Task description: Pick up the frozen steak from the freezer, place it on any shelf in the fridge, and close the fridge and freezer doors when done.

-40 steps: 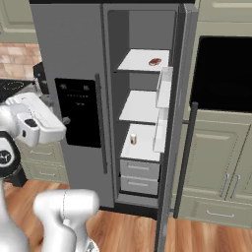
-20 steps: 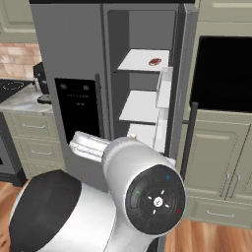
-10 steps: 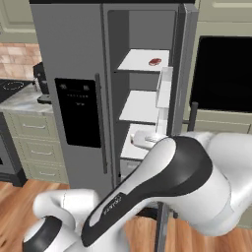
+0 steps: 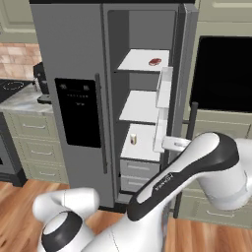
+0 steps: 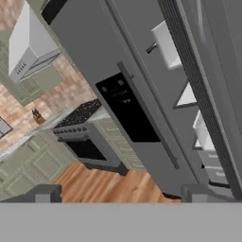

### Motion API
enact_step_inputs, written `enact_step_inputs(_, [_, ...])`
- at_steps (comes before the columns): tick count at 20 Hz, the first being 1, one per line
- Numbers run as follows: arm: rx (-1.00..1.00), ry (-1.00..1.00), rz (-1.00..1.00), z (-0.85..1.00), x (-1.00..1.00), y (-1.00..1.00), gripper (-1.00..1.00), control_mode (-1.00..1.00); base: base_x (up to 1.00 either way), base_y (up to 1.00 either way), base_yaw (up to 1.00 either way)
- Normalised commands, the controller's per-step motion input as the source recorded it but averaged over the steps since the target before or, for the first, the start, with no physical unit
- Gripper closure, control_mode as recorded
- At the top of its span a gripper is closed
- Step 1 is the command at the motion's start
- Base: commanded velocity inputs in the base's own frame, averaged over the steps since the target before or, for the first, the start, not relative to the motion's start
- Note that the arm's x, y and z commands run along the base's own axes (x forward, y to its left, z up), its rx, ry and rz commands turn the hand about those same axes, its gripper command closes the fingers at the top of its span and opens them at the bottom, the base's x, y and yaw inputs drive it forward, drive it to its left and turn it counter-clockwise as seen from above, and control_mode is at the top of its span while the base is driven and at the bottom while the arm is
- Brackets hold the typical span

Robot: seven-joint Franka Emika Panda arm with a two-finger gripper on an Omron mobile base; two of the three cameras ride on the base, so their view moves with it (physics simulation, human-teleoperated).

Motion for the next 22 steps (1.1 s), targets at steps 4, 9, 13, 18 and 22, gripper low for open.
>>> enact_step_inputs(4, [0.0,-0.01,-0.09,-0.3,0.69,-0.16,-1.0,-1.0,0.0,0.0,0.0])
enact_step_inputs(9, [0.0,0.0,-0.1,-0.27,0.36,-0.15,-1.0,-1.0,0.0,0.0,0.0])
enact_step_inputs(13, [0.0,-0.03,-0.07,-0.38,0.23,-0.13,-1.0,-1.0,0.0,0.0,0.0])
enact_step_inputs(18, [0.0,0.0,-0.15,-0.3,0.5,-0.35,-1.0,-1.0,0.0,0.0,0.0])
enact_step_inputs(22, [0.04,0.0,-0.18,-0.16,0.49,-0.57,-1.0,-1.0,0.0,0.0,0.0])
